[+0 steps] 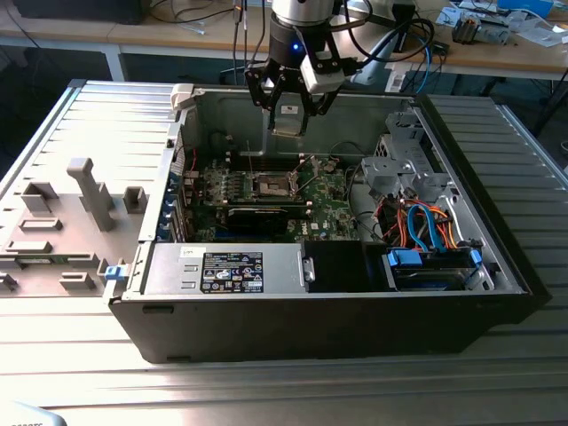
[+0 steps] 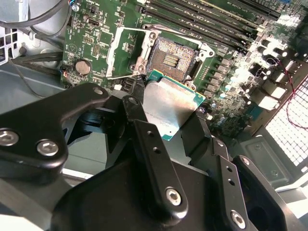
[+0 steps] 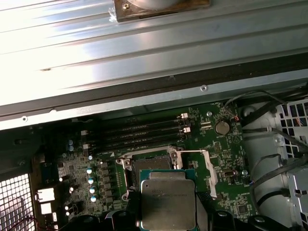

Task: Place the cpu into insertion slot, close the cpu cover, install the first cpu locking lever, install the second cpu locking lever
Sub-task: 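Place the cpu into insertion slot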

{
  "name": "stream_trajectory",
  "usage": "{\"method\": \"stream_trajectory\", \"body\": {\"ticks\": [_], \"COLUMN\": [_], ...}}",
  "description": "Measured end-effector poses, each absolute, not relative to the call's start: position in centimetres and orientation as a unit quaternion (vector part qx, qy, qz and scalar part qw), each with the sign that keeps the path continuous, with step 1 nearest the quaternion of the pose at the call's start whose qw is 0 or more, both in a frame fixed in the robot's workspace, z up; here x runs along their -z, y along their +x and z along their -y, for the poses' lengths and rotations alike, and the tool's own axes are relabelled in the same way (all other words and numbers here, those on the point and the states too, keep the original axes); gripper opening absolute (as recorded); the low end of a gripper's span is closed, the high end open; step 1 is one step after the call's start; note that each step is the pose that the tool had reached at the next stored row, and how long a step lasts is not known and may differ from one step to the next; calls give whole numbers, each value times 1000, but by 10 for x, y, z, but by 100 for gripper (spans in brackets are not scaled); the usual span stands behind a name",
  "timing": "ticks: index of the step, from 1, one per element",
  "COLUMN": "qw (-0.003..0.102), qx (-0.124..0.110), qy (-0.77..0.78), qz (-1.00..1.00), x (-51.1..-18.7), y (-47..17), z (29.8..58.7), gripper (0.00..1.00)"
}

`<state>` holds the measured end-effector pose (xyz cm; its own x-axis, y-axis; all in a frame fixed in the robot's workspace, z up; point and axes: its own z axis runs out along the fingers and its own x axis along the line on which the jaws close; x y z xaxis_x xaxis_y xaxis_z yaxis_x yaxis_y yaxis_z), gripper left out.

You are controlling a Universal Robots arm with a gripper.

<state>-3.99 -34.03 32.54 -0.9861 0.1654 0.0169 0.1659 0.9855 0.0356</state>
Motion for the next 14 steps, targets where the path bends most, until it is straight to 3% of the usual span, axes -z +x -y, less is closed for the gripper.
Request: {"method": "stream_trajectory", "body": {"ticks": [14], "qw": [7], "qx": [18], "qy": [-92], "qz": [996], "x": [-325], "y": [-40], "z": [340], "gripper": [54]}}
